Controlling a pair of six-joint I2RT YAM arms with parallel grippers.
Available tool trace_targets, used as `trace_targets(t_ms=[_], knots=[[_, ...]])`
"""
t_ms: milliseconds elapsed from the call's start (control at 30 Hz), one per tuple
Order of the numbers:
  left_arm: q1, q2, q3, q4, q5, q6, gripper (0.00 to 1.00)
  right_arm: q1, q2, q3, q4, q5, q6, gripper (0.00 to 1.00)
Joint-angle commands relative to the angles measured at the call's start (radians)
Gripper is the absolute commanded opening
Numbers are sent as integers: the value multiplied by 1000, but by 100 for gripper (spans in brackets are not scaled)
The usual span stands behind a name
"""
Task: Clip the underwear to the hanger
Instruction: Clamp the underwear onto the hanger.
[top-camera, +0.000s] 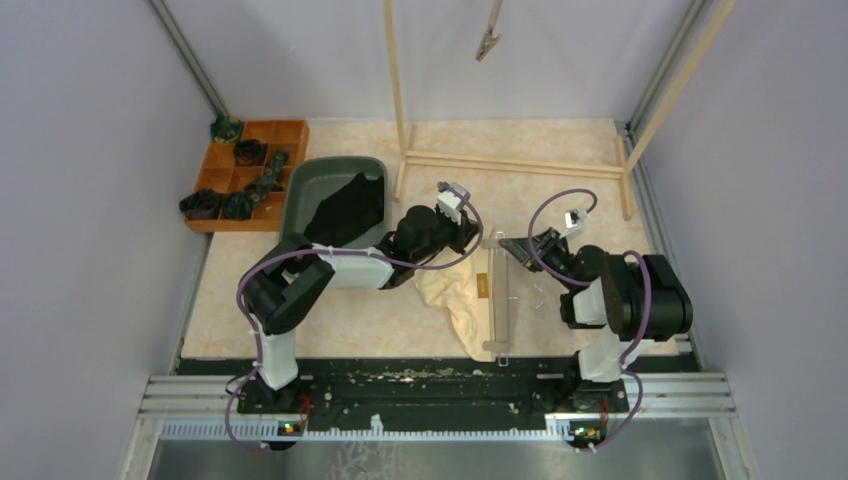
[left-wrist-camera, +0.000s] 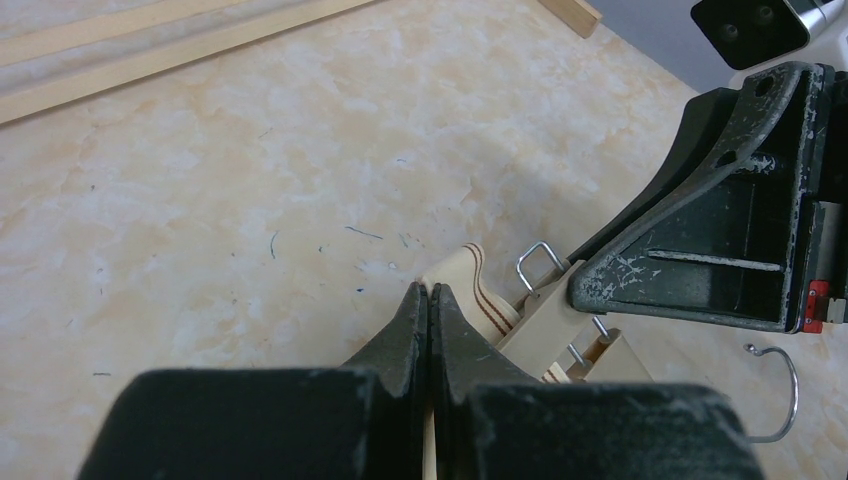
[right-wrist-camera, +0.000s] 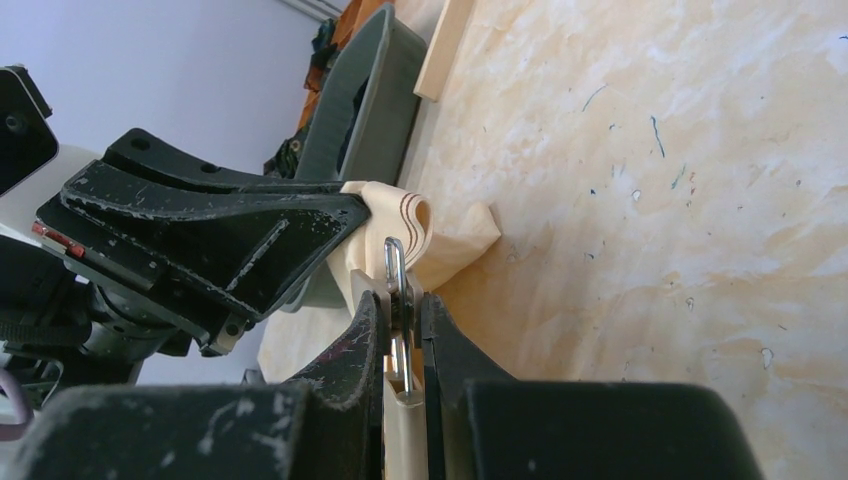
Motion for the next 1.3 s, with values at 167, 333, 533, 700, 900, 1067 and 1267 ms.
trace_targets(t_ms=[167, 333, 533, 700, 900, 1067, 1267], knots=[[-3, -4, 24, 17, -4, -5, 0, -11, 8, -5, 78, -24, -1, 0], [-3, -9, 21, 20, -5, -6, 0, -12, 7, -4, 75, -24, -1, 0], [-3, -13, 17, 23, -6, -6, 0, -11, 7, -1, 68, -20, 0, 0], [-3, -15, 18, 25, -6, -6, 0, -12, 5, 0, 59, -16, -2, 14], [-3, -12, 18, 27, -4, -8, 0, -11, 7, 0, 58, -18, -2, 24], [-4, -13, 18, 29, -3, -8, 0, -11, 7, 0, 60, -20, -2, 33], [-3, -11, 22, 24, -15, -3, 0, -17, 5, -1, 54, -8, -5, 51]])
